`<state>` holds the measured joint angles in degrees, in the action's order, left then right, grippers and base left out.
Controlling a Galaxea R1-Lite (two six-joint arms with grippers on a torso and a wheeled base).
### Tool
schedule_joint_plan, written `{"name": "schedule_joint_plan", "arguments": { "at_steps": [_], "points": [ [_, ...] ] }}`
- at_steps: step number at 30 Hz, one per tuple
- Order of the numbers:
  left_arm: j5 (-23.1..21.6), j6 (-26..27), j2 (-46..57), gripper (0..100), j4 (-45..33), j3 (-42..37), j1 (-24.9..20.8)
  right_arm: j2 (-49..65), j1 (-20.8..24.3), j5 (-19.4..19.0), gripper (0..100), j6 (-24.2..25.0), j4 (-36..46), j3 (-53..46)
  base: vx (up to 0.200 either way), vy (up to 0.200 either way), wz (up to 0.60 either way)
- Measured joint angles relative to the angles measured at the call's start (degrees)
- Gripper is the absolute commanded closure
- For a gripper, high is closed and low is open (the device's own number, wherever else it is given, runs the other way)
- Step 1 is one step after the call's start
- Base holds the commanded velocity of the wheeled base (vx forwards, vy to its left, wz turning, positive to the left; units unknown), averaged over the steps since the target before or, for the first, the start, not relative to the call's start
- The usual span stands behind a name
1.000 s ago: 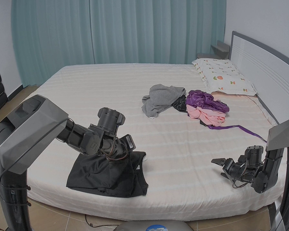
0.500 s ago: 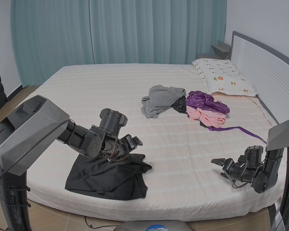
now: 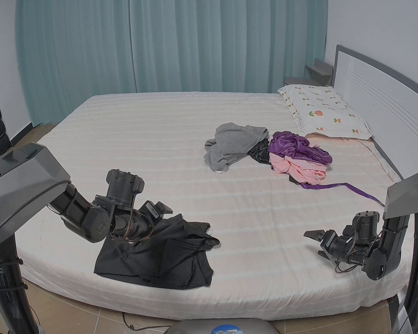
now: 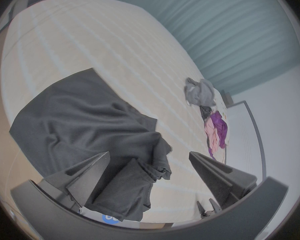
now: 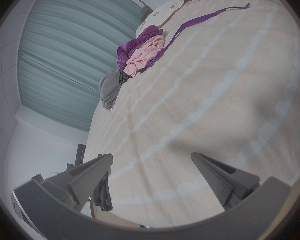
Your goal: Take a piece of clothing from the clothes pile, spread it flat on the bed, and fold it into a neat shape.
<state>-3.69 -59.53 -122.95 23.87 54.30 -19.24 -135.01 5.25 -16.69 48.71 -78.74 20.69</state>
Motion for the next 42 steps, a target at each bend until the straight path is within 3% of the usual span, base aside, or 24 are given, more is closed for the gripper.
{"name": "schedule_joint_plan", "arguments": {
  "at_steps": [10, 18, 30, 35, 42],
  "points": [
    [-9.46, -4.71, 3.91, 0, 2.86, -7.75, 5.84, 0.09, 0.01, -0.02, 0, 0.13, -0.15, -0.62, 0.000, 0.200, 0.00],
    [-10.36, -4.90, 5.06, 0, 8.40, -13.75, 9.18, 0.23, 0.09, -0.06, 0, 0.15, -0.23, -1.23, 0.000, 0.200, 0.00],
    [-10.56, -5.01, 4.38, 0, 12.34, -17.14, 10.07, 0.65, 0.85, 0.40, 0, 0.04, -1.80, -2.91, 0.000, 0.200, 0.00],
    [-10.62, -5.03, 4.33, 0, 12.45, -17.29, 10.18, 2.13, 3.54, 5.41, 0, -0.35, -1.45, -3.30, 0.000, 0.200, 0.00],
    [-10.86, -5.06, 4.35, 0, 12.42, -17.57, 10.20, 4.72, 13.76, 12.73, 0, -2.40, 2.76, -2.23, 0.000, 0.200, 0.00]
  ]
}}
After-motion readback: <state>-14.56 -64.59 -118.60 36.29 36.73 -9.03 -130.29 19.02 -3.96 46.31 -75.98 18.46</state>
